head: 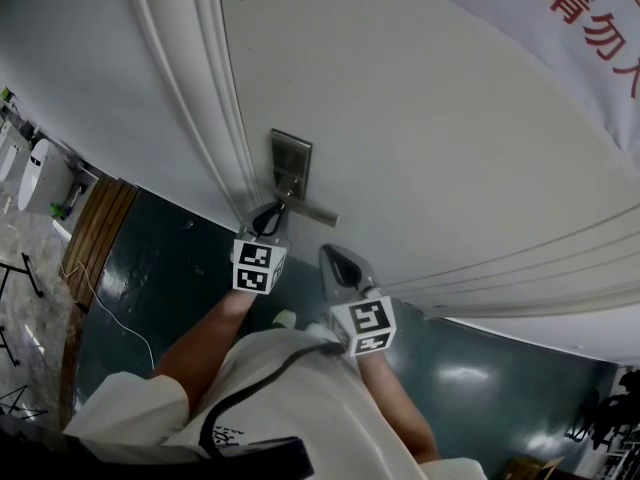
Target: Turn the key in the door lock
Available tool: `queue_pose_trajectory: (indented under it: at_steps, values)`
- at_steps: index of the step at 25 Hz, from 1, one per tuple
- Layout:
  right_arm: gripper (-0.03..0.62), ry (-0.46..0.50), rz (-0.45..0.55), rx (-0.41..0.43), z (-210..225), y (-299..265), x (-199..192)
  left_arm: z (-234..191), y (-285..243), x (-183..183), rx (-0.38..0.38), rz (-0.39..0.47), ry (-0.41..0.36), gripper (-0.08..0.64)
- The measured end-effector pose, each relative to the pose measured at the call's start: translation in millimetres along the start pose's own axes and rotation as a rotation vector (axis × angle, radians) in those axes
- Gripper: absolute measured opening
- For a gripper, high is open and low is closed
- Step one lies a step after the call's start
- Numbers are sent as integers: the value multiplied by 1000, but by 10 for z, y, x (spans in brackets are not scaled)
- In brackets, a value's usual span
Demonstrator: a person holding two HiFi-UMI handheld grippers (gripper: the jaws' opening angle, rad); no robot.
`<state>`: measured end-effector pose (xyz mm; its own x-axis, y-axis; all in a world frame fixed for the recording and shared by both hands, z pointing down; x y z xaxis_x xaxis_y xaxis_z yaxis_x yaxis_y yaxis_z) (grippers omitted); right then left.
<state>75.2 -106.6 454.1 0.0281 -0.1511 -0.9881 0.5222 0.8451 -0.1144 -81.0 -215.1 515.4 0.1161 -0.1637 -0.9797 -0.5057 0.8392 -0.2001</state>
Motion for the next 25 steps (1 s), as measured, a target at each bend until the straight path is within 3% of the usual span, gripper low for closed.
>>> queue_pose_trajectory:
  at_steps: [16,18,22,25]
  values:
    - [8,-3,-7,10,15,78,-39,-68,8,-16,-9,-1,259,49]
    - [8,-4,-5,11,9,77,-36,-85,10,-33,-13,2,324,49]
    - [8,2,-8,11,8,83,-27,-143,12,-115,-27,24,564,29]
    - [9,1,-23,7,9,101,-23,-172,9,-149,-56,31,640,31]
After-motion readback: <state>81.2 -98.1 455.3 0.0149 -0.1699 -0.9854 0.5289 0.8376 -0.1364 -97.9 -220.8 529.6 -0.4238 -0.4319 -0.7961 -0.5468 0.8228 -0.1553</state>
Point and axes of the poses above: the fingertips, and each gripper's own axes: y backward along the fingers, z to its right, x out of its top, the point moved 8 cm from there along y, backward along the fingers, and after that the axes turned 6 degrees about z, right-handed, at the moved point
